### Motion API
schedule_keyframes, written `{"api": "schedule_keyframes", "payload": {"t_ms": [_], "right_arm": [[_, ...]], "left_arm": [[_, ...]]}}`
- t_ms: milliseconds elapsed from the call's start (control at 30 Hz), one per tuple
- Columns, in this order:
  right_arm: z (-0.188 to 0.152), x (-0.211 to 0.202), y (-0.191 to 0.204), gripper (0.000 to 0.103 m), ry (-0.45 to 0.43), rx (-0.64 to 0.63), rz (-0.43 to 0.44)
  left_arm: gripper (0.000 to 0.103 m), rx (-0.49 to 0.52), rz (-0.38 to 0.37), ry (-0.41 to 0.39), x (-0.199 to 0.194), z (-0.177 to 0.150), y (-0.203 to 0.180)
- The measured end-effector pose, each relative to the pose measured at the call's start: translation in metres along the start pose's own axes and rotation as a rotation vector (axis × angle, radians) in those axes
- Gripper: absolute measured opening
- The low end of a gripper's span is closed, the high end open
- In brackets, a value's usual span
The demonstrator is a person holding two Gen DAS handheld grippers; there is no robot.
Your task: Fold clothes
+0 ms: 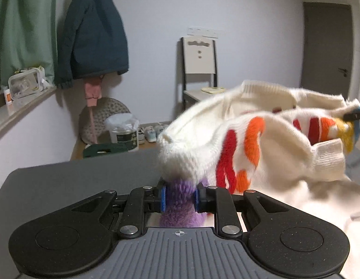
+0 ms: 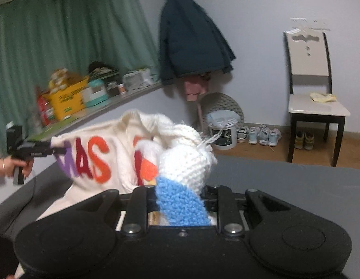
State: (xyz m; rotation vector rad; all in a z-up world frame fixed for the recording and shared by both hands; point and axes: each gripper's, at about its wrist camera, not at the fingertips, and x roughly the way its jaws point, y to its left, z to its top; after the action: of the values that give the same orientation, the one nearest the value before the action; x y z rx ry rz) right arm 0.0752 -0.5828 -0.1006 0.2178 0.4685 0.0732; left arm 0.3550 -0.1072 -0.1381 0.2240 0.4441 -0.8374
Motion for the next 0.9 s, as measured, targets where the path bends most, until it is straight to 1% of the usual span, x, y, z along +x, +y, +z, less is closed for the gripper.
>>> {"api": "schedule_keyframes", "payload": {"t_ms": [67, 167, 267, 333, 400, 467, 533, 600, 633, 667, 700, 733, 767, 800, 833, 867, 900], "right_arm": [[-0.009, -0.021, 0.016, 0.021, 0.003, -0.031, 0.009], [-0.034, -0.05, 0.039, 0.021, 0.031, -0.074, 0.029], [-0.064, -0.075, 0.064, 0.022, 0.086, -0.144, 0.041], [-0.085, -0.086, 0.082, 0.022, 0.144, -0.204, 0.048], [-0.107, -0.091, 0.1, 0.022, 0.219, -0.286, 0.057], [-0.129, -0.093, 0.116, 0.023, 0.296, -0.366, 0.059], [-0.147, -0.09, 0.127, 0.023, 0.376, -0.455, 0.049], [-0.156, -0.088, 0.136, 0.025, 0.425, -0.515, 0.031], [-0.157, -0.087, 0.139, 0.027, 0.442, -0.532, 0.019], [-0.156, -0.087, 0.14, 0.032, 0.453, -0.528, 0.009], [-0.152, -0.088, 0.14, 0.039, 0.46, -0.51, 0.0], [-0.15, -0.091, 0.14, 0.051, 0.459, -0.485, -0.007], [-0.149, -0.095, 0.138, 0.057, 0.453, -0.453, -0.012], [-0.147, -0.101, 0.135, 0.063, 0.447, -0.412, -0.01], [-0.147, -0.107, 0.132, 0.066, 0.441, -0.362, 0.0], [-0.146, -0.113, 0.126, 0.067, 0.435, -0.29, 0.02], [-0.144, -0.119, 0.119, 0.07, 0.429, -0.204, 0.047]], "left_arm": [[0.021, 0.007, -0.006, 0.01, -0.023, -0.016, -0.005], [0.021, 0.019, -0.015, 0.044, -0.057, -0.046, -0.011], [0.021, 0.015, -0.029, 0.111, -0.084, -0.08, -0.017], [0.021, 0.033, -0.023, 0.166, -0.101, -0.105, -0.027], [0.021, 0.025, -0.005, 0.21, -0.112, -0.124, -0.03], [0.021, 0.024, 0.032, 0.254, -0.119, -0.142, -0.032], [0.021, 0.001, 0.059, 0.261, -0.127, -0.146, -0.033], [0.022, -0.026, 0.083, 0.261, -0.134, -0.147, -0.033], [0.024, -0.053, 0.083, 0.259, -0.137, -0.146, -0.031], [0.039, -0.087, 0.077, 0.257, -0.138, -0.142, -0.029], [0.069, -0.134, 0.064, 0.247, -0.14, -0.14, -0.027], [0.085, -0.188, 0.047, 0.233, -0.143, -0.137, -0.026], [0.103, -0.237, 0.036, 0.207, -0.146, -0.133, -0.025], [0.103, -0.272, 0.027, 0.18, -0.146, -0.128, -0.024], [0.103, -0.298, 0.015, 0.158, -0.144, -0.123, -0.022], [0.103, -0.324, 0.009, 0.152, -0.14, -0.119, -0.02], [0.103, -0.355, 0.005, 0.166, -0.131, -0.116, -0.017]]}}
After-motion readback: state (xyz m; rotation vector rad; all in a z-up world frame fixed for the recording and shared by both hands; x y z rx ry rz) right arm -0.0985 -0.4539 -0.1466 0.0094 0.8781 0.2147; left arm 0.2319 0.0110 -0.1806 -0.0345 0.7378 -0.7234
